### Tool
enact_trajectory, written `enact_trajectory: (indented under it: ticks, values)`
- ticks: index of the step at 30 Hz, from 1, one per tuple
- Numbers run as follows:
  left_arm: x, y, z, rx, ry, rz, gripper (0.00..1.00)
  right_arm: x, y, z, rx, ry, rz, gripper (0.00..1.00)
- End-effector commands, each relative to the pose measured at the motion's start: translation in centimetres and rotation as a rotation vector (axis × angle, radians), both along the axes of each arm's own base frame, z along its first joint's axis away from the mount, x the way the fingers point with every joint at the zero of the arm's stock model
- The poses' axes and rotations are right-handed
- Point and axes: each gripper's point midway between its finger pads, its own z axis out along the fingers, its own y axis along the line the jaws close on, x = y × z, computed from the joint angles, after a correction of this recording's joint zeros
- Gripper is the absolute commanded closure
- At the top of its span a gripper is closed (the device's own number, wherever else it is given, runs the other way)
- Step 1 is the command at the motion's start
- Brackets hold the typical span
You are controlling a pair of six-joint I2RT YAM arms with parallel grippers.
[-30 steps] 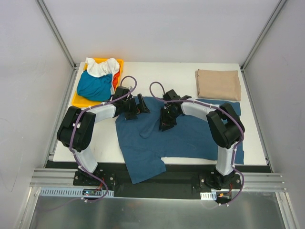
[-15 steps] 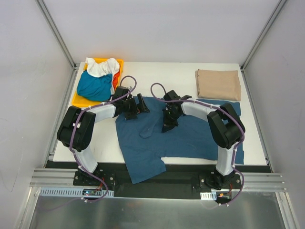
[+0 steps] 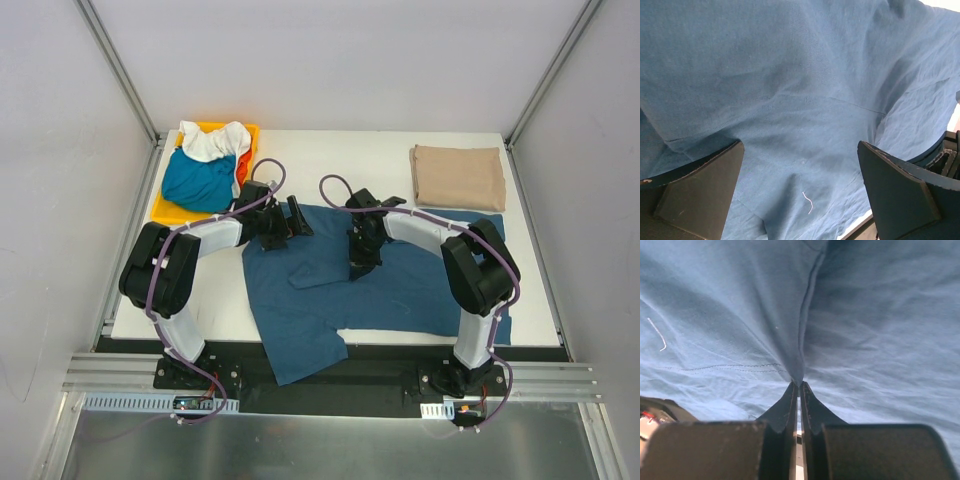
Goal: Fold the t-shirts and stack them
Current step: Fold the tshirt
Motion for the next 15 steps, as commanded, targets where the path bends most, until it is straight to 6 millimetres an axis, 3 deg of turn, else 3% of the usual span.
enact_trajectory:
  ticks: [1, 5, 8, 9, 10, 13, 15]
  values:
    - [-1.6, 1.3, -0.7, 0.037, 0.029, -0.020, 0.01, 0.6, -1.0, 2.1, -0.039, -0.048, 0.008, 0.95]
    - [-3.0, 1.2, -0.1, 0.012, 0.049, -0.041, 0.01, 0.7, -0.5, 2.0, -0.021, -0.039, 0.028, 0.90]
    - [-3.7, 1.2, 0.7, -0.004, 0.040, -0.051, 0.01, 0.7, -0.4, 2.5, -0.006, -0.049, 0.049, 0.71]
    - [-3.7, 1.2, 1.0, -0.006, 0.031, -0.054, 0.01, 0.8, -0.5, 3.0, 0.001, -0.060, 0.049, 0.63]
    - [-3.8, 1.1, 1.6, -0.015, 0.018, -0.060, 0.01, 0.9, -0.7, 3.4, 0.004, -0.067, 0.048, 0.36]
    - [-3.6, 0.9, 2.8, -0.021, -0.006, -0.073, 0.01, 1.7, -1.8, 4.8, 0.020, -0.096, 0.017, 0.08]
    - [-3.2, 0.8, 3.4, -0.021, -0.019, -0.078, 0.01, 2.7, -3.2, 5.4, 0.017, -0.120, -0.026, 0.01]
